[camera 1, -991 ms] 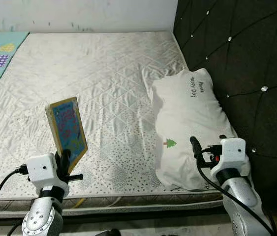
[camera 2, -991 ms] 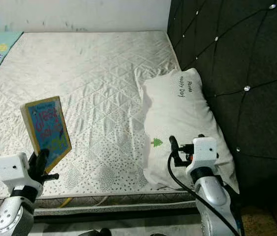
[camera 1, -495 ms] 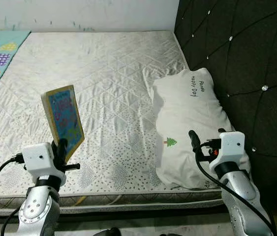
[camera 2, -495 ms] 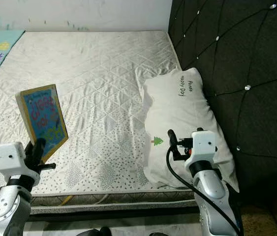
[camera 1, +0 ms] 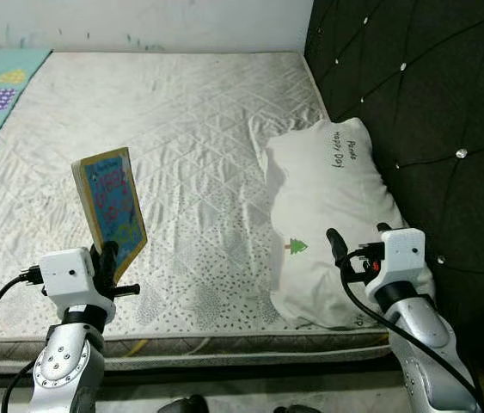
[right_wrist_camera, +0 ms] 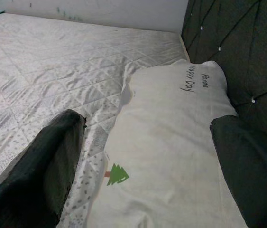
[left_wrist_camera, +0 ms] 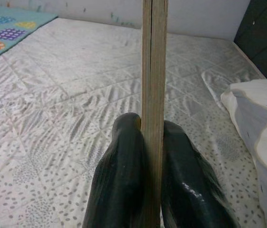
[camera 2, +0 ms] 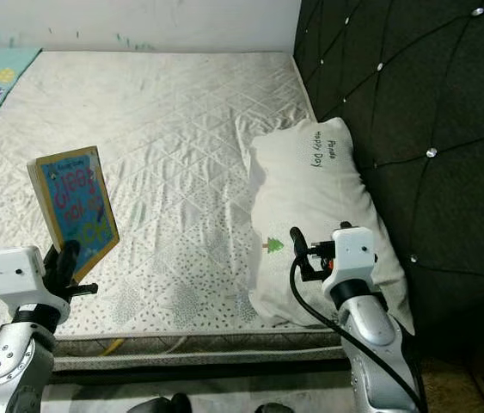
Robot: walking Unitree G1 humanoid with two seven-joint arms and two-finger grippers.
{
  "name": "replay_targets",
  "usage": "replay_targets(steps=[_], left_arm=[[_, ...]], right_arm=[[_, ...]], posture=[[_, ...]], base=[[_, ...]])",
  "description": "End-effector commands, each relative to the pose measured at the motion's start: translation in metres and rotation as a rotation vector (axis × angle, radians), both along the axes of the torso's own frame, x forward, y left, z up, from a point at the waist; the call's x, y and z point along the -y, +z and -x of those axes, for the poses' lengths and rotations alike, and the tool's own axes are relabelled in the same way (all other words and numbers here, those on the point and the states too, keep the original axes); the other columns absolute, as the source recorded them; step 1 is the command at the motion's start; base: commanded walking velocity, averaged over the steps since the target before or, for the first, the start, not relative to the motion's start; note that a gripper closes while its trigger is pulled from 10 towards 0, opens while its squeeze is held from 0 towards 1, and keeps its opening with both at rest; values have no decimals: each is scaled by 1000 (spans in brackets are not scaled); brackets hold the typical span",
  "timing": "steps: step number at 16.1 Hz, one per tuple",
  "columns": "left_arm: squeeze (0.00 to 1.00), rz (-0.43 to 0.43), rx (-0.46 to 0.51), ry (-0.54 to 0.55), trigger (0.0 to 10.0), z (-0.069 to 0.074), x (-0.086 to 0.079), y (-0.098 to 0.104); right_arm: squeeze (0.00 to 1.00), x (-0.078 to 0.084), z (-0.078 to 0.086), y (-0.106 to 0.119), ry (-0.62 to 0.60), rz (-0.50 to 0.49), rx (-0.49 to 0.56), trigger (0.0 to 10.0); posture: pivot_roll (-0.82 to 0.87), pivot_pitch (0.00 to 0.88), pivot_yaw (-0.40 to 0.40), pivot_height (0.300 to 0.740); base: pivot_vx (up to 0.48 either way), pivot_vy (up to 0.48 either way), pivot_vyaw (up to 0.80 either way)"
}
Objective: Clean up the room
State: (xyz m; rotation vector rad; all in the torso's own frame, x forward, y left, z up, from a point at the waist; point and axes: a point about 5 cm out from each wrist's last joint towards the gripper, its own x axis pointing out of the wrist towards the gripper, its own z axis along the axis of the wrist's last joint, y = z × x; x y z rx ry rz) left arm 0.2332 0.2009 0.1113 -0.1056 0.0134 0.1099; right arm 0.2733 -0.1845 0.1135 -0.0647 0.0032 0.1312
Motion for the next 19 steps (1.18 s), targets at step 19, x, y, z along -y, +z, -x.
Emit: replay_targets(steps=[19], left_arm=[[0, -34, -7, 143, 10000, 1, -12, 3]], right_arm=[[0, -10, -2, -4, 120, 35, -29, 10000]], posture=[[-133, 186, -31, 628]], base=[[0, 0, 0]])
